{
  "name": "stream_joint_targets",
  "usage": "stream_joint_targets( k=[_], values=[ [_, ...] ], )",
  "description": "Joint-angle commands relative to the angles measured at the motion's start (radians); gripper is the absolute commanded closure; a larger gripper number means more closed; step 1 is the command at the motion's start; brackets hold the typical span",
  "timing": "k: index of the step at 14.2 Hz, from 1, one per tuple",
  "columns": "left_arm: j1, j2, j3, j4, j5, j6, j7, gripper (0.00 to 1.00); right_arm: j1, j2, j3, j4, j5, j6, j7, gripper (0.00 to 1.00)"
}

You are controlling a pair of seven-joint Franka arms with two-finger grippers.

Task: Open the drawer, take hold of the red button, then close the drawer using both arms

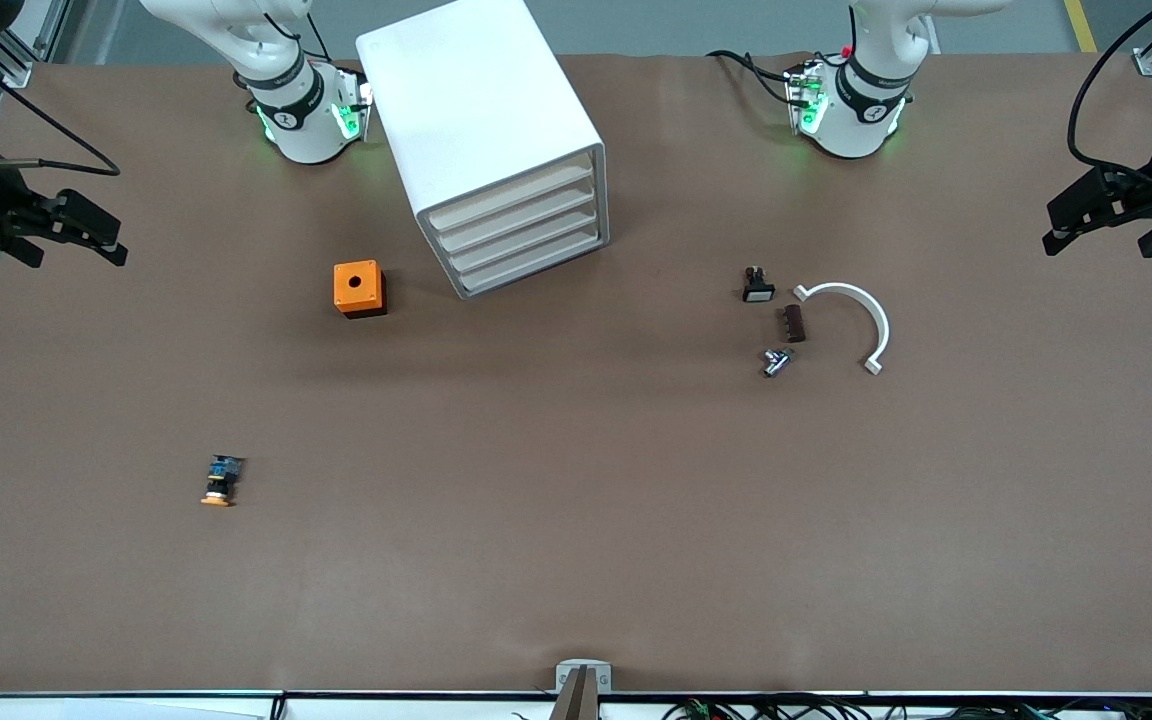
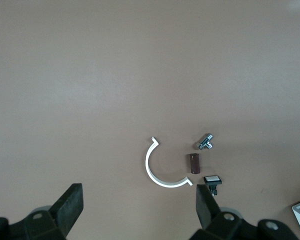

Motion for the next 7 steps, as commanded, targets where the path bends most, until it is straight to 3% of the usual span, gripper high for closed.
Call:
stream_joint_targets(
  k=[1,7],
  values=[
    [0.002,0.007,-0.001,0.016,-0.011,0.0,-0.005,0.01,0.003,-0.023,-0.002,-0.016,0.005,0.001,0.007,0.0],
    [0.011,0.05,0.003,0.027,0.003,0.0,-0.006,0.01,0.003,-0.023,-0.002,-0.016,0.005,0.0,0.007,0.0]
  ],
)
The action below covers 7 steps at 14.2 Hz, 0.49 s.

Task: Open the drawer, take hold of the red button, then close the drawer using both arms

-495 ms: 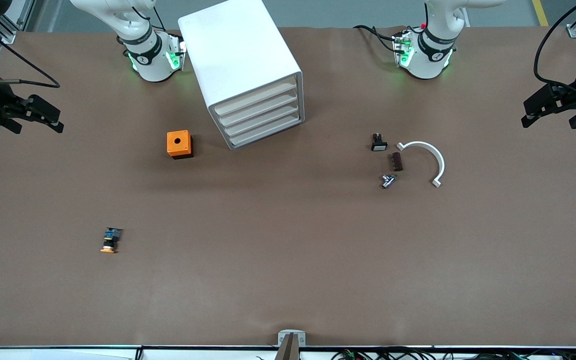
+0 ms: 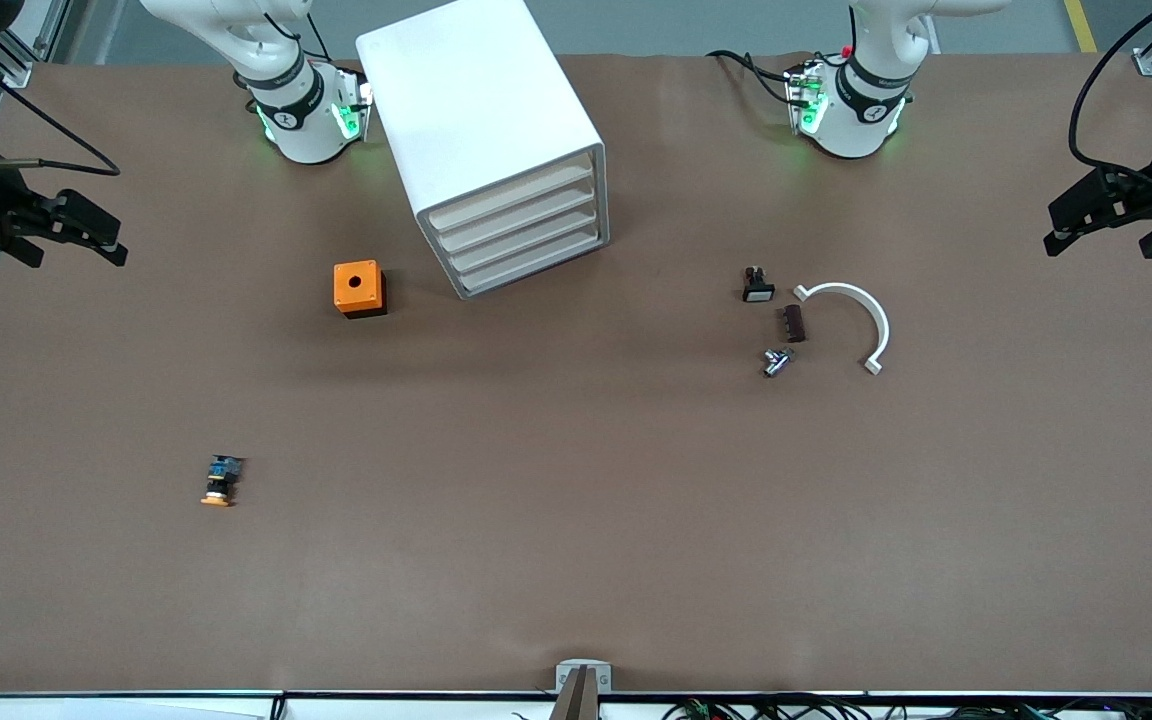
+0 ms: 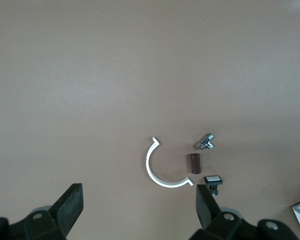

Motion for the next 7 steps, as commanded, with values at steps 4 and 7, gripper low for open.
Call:
stream_joint_targets(
  k=[4,7],
  values=[
    [0.013,0.13,0.007,0.028,0.002,0.026,-0.032,0.01,0.003,-0.023,-0.002,-0.016,0.005,-0.002,0.007,0.0],
    [-0.001,0.231,0.007,0.026,0.003,0.029,-0.034,0.01,0.003,-0.021,-0.002,-0.015,0.005,-0.003,0.007,0.0]
  ],
)
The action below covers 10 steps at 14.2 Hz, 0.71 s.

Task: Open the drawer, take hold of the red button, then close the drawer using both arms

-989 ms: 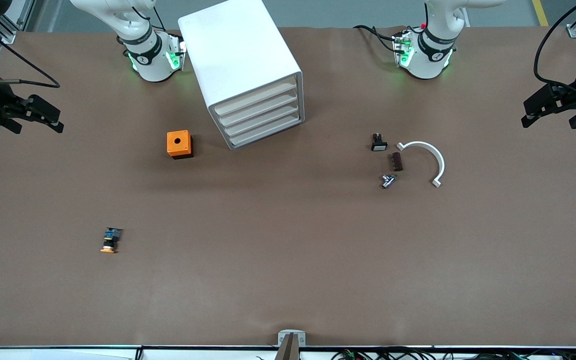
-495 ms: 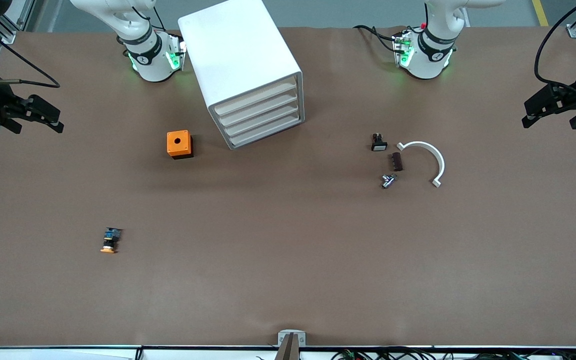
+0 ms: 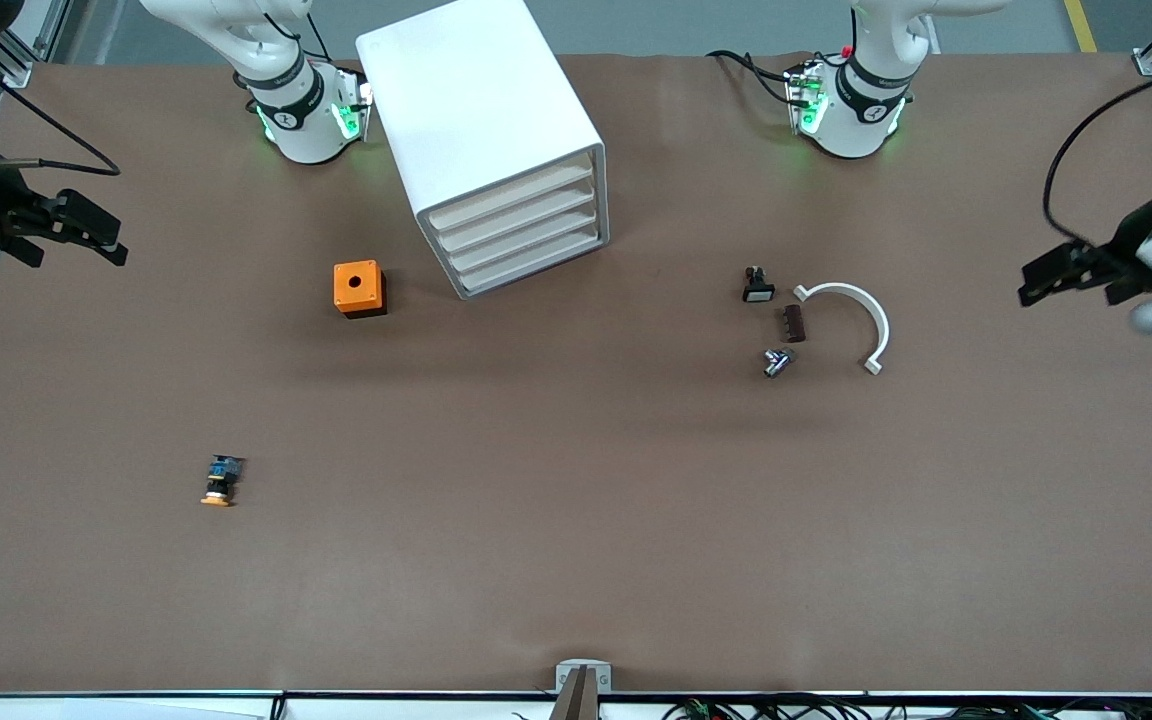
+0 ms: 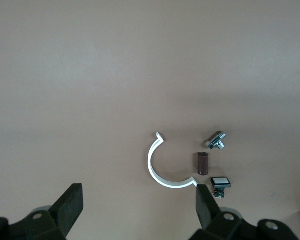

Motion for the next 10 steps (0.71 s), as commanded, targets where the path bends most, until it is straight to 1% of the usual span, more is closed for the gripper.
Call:
stream_joint_targets(
  k=[1,4,7,10],
  values=[
    [-0.015,0.113,-0.002,0.026,0.005,0.004,-0.012,0.01,0.003,-0.021,-0.002,-0.014,0.005,-0.002,0.007,0.0],
    [-0.026,0.204,-0.01,0.023,0.008,-0.004,-0.009,0.01,0.003,-0.021,-0.002,-0.013,0.005,-0.003,0.005,0.0],
    [-0.068,0.287,-0.012,0.02,0.006,-0.027,-0.021,0.01,0.003,-0.021,-0.002,-0.013,0.005,-0.003,0.005,0.0],
    [-0.159,0.353,-0.012,0.026,0.006,-0.027,-0.212,0.01,0.003,-0.021,-0.002,-0.013,0.005,-0.003,0.005,0.0]
  ],
)
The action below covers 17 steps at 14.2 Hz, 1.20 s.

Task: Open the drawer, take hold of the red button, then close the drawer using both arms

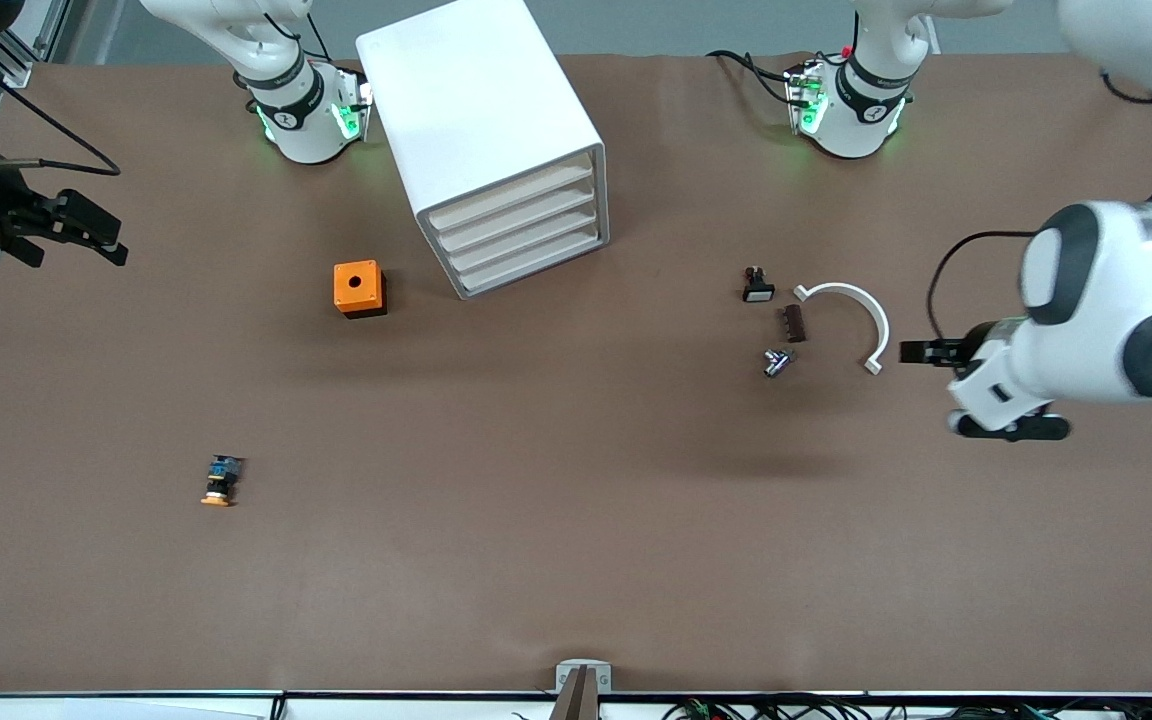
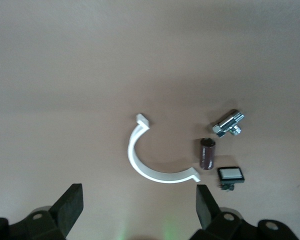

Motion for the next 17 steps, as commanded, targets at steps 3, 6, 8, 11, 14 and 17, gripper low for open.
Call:
stream_joint_targets(
  k=[3,6,8,11,14,17],
  values=[
    [-0.122,0.055,-0.009,0.046,-0.026,-0.024,-0.257,0.01,0.003,-0.021,-0.002,-0.013,0.005,-0.003,0.005,0.0],
    [-0.184,0.105,-0.01,0.126,-0.157,-0.085,-0.476,0.01,0.003,-0.021,-0.002,-0.013,0.004,-0.003,0.005,0.0],
    [-0.208,0.127,-0.01,0.158,-0.248,-0.089,-0.579,0.01,0.003,-0.021,-0.002,-0.013,0.004,-0.003,0.005,0.0],
    [-0.234,0.153,-0.01,0.165,-0.368,-0.095,-0.78,0.01,0.003,-0.021,-0.002,-0.013,0.004,-0.003,0.005,0.0],
    [-0.247,0.214,-0.012,0.201,-0.495,-0.095,-1.001,0.01,0.003,-0.021,-0.002,-0.013,0.004,-0.003,0.005,0.0],
    [-0.265,0.272,-0.036,0.225,-0.538,-0.095,-1.203,0.01,0.003,-0.021,-0.002,-0.013,0.004,-0.003,0.005,0.0]
  ],
)
